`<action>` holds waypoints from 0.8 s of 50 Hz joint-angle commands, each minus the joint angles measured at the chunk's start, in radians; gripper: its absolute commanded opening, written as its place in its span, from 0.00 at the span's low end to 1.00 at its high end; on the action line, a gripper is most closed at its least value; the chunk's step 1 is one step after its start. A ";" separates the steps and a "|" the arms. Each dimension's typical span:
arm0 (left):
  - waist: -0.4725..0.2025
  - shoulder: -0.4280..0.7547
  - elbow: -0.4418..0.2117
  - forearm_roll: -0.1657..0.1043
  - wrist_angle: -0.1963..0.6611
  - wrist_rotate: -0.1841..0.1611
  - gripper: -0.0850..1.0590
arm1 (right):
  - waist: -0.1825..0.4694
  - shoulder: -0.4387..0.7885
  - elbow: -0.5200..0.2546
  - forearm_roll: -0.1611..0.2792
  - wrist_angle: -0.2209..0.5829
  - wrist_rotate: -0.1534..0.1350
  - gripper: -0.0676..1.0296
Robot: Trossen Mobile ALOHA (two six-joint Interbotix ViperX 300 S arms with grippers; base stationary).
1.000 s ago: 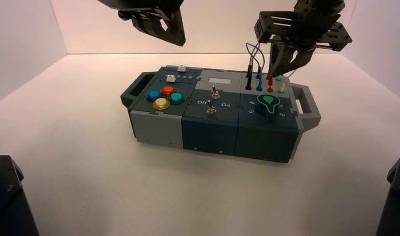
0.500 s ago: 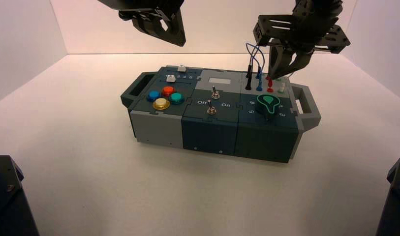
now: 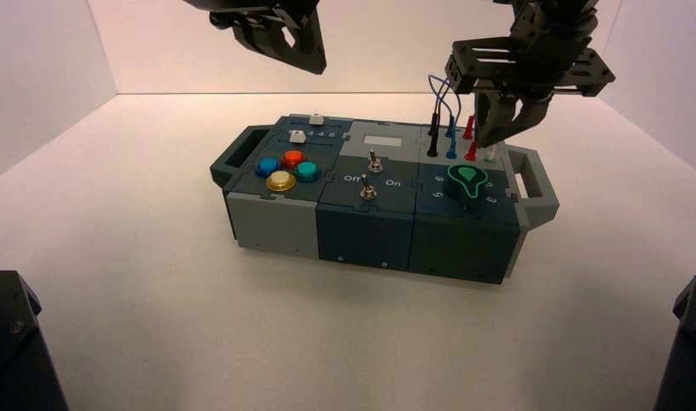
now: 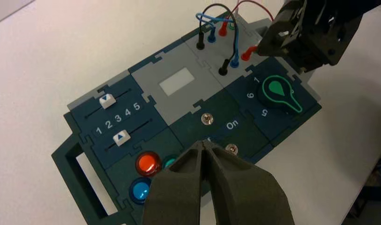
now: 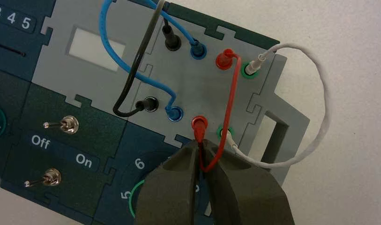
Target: Insert the red wire.
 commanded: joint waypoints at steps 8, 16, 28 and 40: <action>0.003 -0.006 -0.035 0.002 -0.009 0.008 0.05 | -0.002 0.021 -0.034 -0.005 0.026 -0.017 0.04; 0.009 -0.006 -0.035 0.002 -0.009 0.008 0.05 | 0.006 0.040 -0.037 -0.005 0.026 -0.018 0.04; 0.018 -0.005 -0.037 0.002 -0.008 0.009 0.05 | 0.009 0.058 -0.054 -0.005 0.029 -0.021 0.04; 0.037 -0.005 -0.034 0.002 -0.008 0.018 0.05 | 0.008 0.066 -0.071 -0.025 0.032 -0.035 0.05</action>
